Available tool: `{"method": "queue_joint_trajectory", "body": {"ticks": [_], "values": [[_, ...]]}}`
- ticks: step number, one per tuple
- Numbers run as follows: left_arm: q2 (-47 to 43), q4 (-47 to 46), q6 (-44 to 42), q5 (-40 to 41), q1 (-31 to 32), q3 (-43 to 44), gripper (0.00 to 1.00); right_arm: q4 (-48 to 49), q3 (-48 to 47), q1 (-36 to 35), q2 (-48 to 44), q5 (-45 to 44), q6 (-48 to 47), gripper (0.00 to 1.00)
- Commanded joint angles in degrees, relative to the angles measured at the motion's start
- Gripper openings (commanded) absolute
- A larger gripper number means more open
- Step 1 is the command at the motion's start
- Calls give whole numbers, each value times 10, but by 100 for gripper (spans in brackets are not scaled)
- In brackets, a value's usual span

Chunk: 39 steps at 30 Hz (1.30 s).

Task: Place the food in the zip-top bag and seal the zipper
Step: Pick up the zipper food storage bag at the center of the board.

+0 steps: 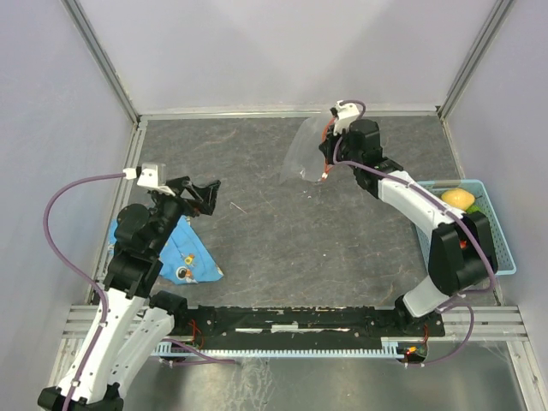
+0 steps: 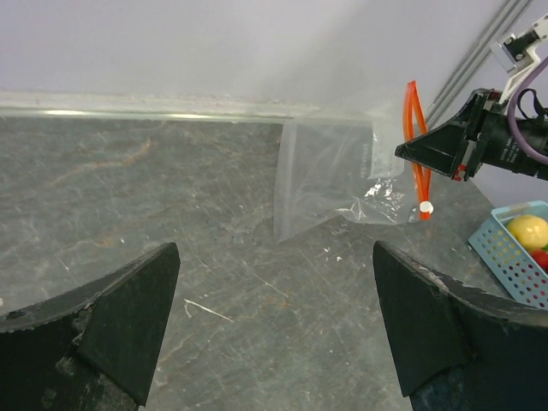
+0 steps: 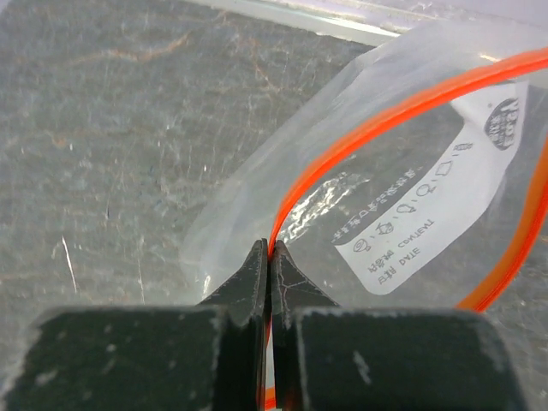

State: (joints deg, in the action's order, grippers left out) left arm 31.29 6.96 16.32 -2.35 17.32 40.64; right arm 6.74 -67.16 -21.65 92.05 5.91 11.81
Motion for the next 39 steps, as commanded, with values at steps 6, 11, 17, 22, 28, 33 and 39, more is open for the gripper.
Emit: {"method": "queue_joint_trajectory", "body": {"ticks": [6, 11, 17, 22, 28, 33, 39], "values": [[34, -5, 117, -18, -1, 13, 100, -182, -32, -80, -93, -83, -170, 2], [81, 6, 169, -68, 1, 26, 99, -217, -27, -117, -128, -79, -165, 2], [141, 8, 220, -108, 11, 48, 95, -214, -9, -158, -157, -64, -120, 2], [173, 17, 242, -111, 18, 66, 92, -214, -3, -199, -160, -71, -95, 2], [207, 17, 247, -103, 45, 92, 88, -207, -5, -248, -146, -97, -83, 2], [231, 17, 247, -80, 79, 112, 87, -203, -21, -292, -122, -124, -70, 2], [252, 36, 233, -31, 111, 139, 82, -191, -31, -329, -106, -167, -54, 2]]}}
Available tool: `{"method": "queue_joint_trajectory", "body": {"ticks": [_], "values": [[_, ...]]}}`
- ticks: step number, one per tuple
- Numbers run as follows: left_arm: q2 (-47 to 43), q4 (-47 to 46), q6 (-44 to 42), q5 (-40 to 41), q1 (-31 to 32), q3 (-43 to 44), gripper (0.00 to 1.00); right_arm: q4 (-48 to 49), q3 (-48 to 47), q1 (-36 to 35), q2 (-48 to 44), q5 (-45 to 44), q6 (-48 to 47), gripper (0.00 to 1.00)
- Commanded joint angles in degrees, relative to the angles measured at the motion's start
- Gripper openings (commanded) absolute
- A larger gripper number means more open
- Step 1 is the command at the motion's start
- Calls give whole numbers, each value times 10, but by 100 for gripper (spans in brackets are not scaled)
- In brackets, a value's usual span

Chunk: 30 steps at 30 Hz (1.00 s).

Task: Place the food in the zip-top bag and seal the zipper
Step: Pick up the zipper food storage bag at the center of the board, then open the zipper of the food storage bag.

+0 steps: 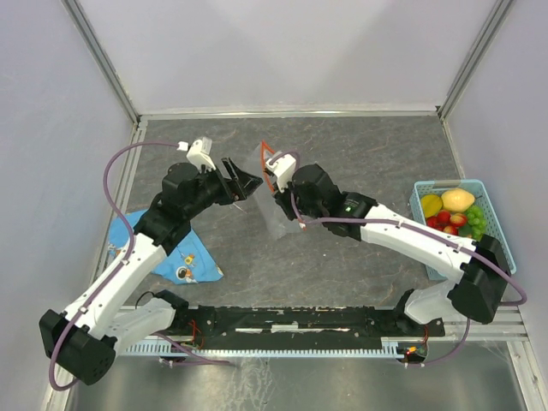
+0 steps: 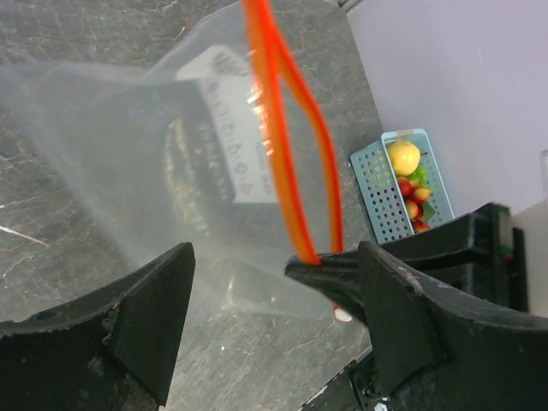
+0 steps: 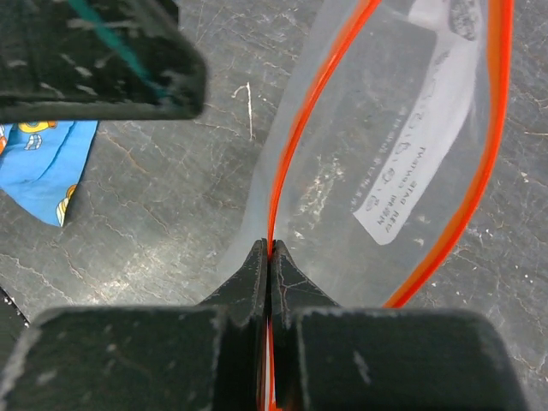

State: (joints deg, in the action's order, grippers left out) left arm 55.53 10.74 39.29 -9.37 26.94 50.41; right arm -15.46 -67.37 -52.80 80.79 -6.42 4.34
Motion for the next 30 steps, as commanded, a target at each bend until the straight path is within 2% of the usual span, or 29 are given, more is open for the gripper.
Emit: {"method": "queue_joint_trajectory", "body": {"ticks": [1, 13, 22, 30], "values": [[13, 4, 1, 47, 18, 45, 82, 31, -32, -23, 8, -50, 24, 2], [39, 60, -24, 142, 52, 48, 71, 52, -37, -75, 39, -100, 47, 2], [43, 60, -26, 154, 57, 41, 66, 59, -56, -110, 74, -133, 40, 2], [33, 60, -28, 170, 58, 22, 54, 80, -56, -122, 84, -151, 50, 2]]}}
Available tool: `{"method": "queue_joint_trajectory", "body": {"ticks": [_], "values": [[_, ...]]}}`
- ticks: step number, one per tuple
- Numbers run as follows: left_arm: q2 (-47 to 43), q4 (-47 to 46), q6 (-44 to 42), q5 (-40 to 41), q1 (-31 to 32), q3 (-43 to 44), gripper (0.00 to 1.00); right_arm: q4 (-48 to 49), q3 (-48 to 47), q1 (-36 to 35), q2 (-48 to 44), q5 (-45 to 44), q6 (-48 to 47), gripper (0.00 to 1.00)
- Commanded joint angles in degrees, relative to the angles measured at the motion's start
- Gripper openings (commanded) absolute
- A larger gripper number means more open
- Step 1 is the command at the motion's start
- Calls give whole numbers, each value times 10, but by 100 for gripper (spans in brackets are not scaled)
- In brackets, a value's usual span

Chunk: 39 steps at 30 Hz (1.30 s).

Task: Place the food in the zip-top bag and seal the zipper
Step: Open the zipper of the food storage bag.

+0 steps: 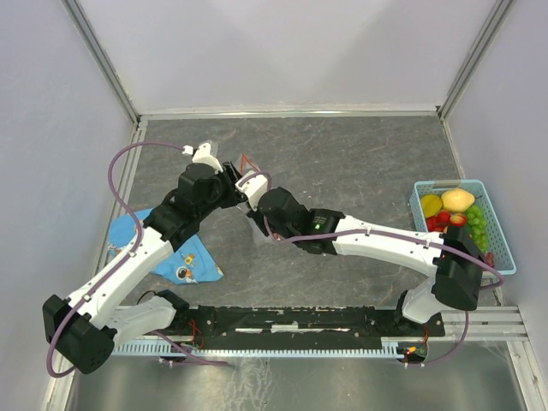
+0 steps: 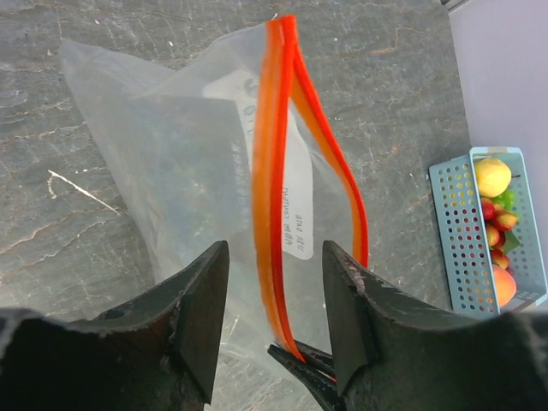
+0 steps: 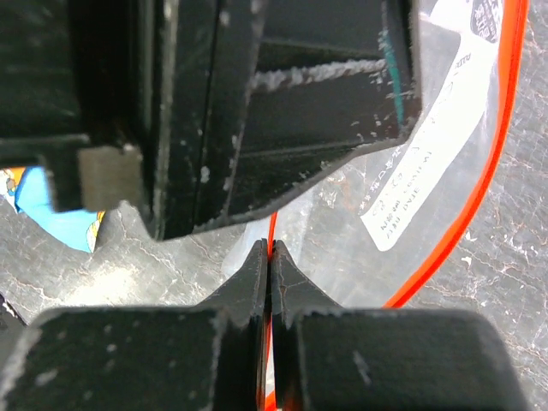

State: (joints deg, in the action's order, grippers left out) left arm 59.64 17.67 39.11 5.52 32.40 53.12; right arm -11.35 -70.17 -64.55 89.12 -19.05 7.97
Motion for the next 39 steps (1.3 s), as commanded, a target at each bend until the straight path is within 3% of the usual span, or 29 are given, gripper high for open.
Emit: {"method": "queue_joint_trajectory", "body": {"ticks": [1, 10, 14, 19, 24, 27, 34, 39], "values": [[-9, -9, -26, 22, 3, -8, 52, 42, -26, -5, 1, -26, 16, 2], [-11, -8, -29, 25, 3, -21, 38, 61, -20, -6, 4, -19, 28, 3], [-14, -6, -38, 22, 3, -19, 24, 69, -14, -6, 5, -11, 33, 7], [-17, 3, -62, 25, 3, -9, 10, 61, -12, -6, -13, 27, 26, 23], [-11, 17, -85, 20, 3, 7, 5, 28, -13, -6, -55, 35, 20, 40], [-10, 17, -94, 12, 3, 11, 4, 11, -15, -6, -80, 8, 22, 53], [-7, 22, -98, 0, 3, 19, 3, -24, -30, -5, -92, -125, 25, 65], [1, 22, -97, -12, 3, 22, 3, -45, -68, -5, -53, -147, 36, 74]]}}
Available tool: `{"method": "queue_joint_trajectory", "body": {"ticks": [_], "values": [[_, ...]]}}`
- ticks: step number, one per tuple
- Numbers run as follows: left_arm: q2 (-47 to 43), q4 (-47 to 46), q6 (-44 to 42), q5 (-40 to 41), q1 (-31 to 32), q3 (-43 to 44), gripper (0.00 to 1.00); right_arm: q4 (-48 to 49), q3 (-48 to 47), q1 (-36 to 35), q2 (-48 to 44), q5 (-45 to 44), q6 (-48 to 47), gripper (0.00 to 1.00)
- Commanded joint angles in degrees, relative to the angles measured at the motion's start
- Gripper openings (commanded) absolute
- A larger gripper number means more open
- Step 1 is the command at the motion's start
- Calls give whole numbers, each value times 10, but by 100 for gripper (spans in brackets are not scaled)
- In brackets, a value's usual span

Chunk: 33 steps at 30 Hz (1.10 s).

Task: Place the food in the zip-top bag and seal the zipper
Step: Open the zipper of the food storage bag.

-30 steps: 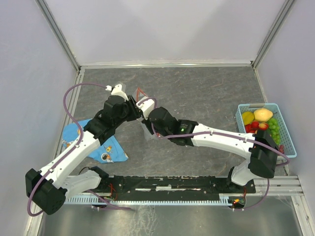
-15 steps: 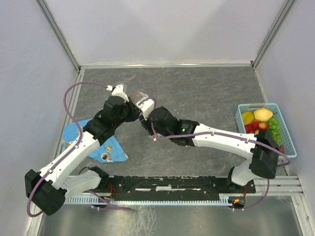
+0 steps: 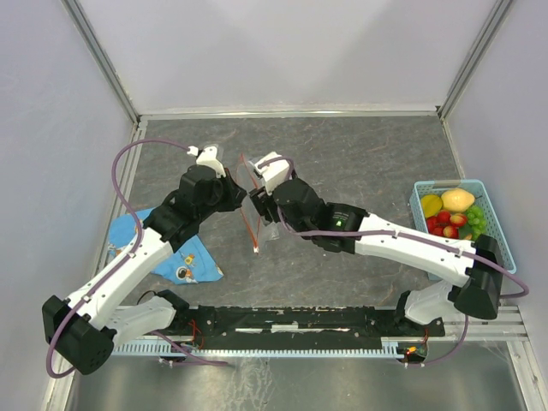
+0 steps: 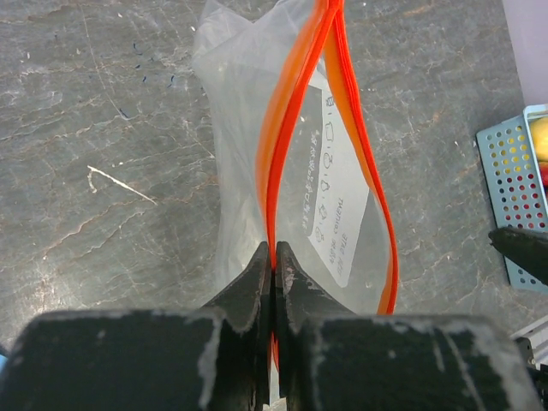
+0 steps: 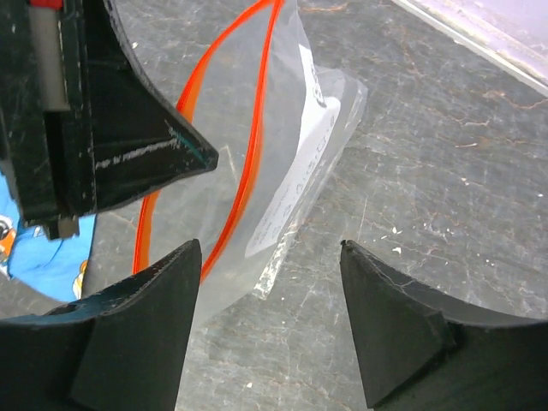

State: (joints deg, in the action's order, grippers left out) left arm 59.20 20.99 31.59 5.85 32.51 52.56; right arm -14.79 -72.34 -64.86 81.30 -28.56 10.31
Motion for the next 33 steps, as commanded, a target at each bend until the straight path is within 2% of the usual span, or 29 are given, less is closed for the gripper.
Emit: {"method": "queue_joint_trajectory", "body": {"ticks": [1, 10, 16, 23, 26, 28, 31, 33], "values": [[8, -11, -21, -17, 2, 28, 3, -12, -53, -2, 33, -53, 17, 75], [12, -12, -14, -18, 2, 30, 3, -29, -94, 6, 97, -102, 59, 78], [10, -5, -14, 0, 2, 29, 3, -48, -92, 11, 108, -135, 70, 67], [11, 0, -14, 14, 3, 32, 3, -53, -79, 11, 97, -154, 75, 34], [12, 1, -10, 15, 3, 32, 9, -50, -78, 13, 93, -152, 80, 15], [12, 1, -5, 15, 7, 32, 14, -50, -79, 13, 93, -152, 86, 7], [8, 1, 8, 26, 16, 30, 22, -53, -83, 12, 97, -163, 111, 1], [4, 1, 15, 44, 28, 26, 26, -52, -82, 12, 98, -169, 127, 1]]}}
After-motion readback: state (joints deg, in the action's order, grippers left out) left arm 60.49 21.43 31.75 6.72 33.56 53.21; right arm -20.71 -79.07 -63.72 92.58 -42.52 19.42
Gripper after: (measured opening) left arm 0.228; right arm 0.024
